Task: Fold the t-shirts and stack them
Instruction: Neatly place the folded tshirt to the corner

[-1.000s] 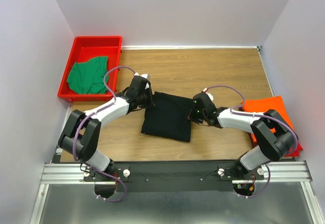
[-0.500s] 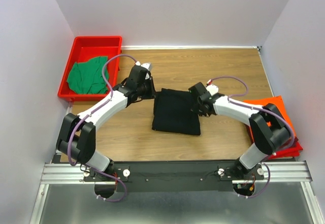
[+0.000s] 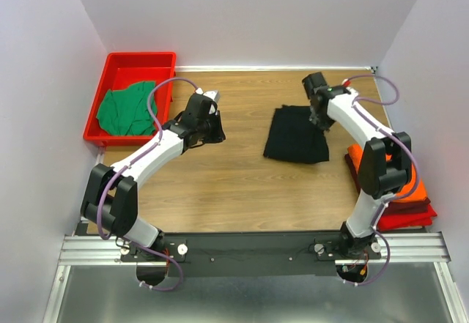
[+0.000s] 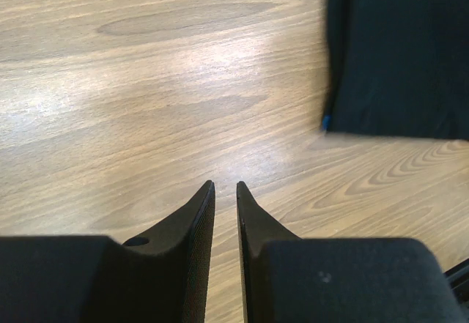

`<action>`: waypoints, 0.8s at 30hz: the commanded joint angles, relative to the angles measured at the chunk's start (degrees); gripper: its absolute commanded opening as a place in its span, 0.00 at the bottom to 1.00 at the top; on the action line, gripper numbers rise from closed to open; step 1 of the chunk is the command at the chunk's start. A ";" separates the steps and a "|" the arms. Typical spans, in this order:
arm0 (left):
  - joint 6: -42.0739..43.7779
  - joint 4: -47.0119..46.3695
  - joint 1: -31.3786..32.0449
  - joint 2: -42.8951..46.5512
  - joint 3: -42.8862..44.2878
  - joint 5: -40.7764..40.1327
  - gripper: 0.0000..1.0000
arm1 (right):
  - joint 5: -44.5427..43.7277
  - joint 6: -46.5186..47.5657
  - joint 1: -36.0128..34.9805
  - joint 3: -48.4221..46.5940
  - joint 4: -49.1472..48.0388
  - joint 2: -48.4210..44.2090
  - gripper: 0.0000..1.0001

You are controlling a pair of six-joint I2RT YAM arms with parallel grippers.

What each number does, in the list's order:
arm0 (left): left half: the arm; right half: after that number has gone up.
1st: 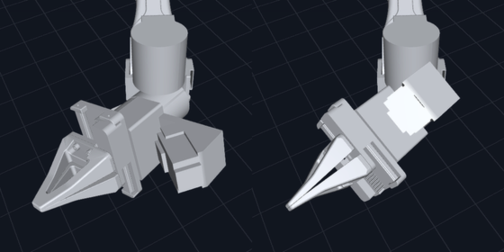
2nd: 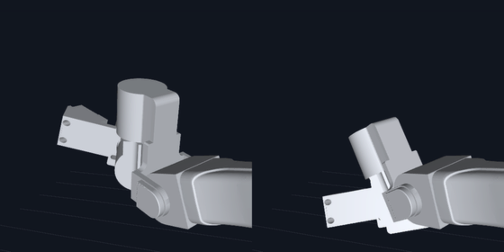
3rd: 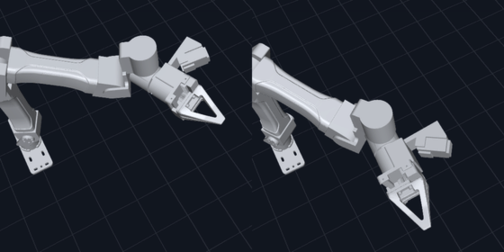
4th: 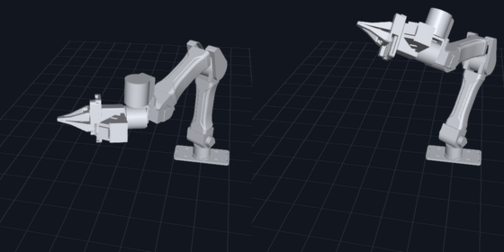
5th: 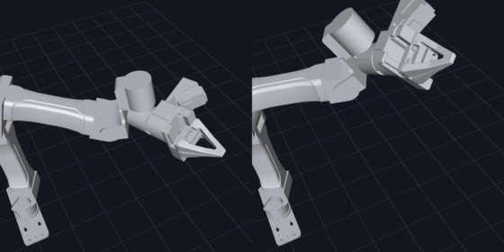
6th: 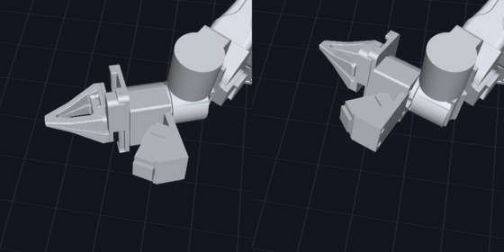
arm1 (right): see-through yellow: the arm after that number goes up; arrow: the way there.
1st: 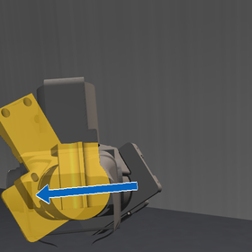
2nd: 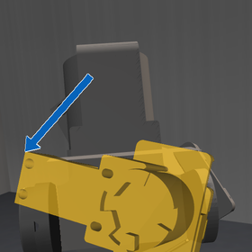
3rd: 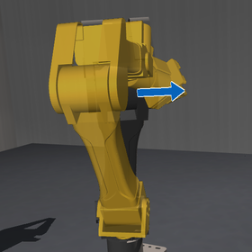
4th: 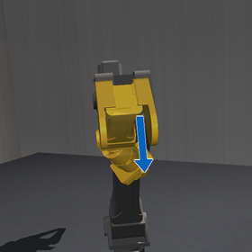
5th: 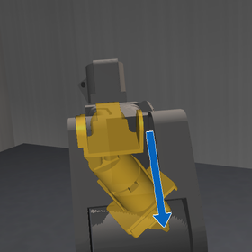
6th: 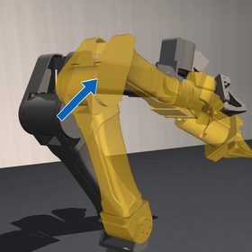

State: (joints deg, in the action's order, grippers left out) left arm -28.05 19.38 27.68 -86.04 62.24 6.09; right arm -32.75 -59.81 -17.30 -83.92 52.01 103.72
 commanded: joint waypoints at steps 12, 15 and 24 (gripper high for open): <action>1.25 -0.74 -0.44 0.79 -0.10 2.26 0.25 | -12.34 -6.20 14.13 -14.69 24.63 0.00 0.00; 1.25 -1.18 -0.44 0.87 -0.36 3.05 0.25 | -12.07 -3.65 17.03 -13.55 24.72 -2.99 0.01; 1.69 -1.89 -0.52 1.23 -1.42 5.25 0.25 | -11.46 0.83 24.59 -12.32 24.37 -9.24 0.00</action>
State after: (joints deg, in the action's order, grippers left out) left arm -27.44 18.46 27.44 -86.04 61.84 8.95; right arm -41.23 -60.75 5.96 -96.57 74.87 97.12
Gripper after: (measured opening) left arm 0.254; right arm 0.016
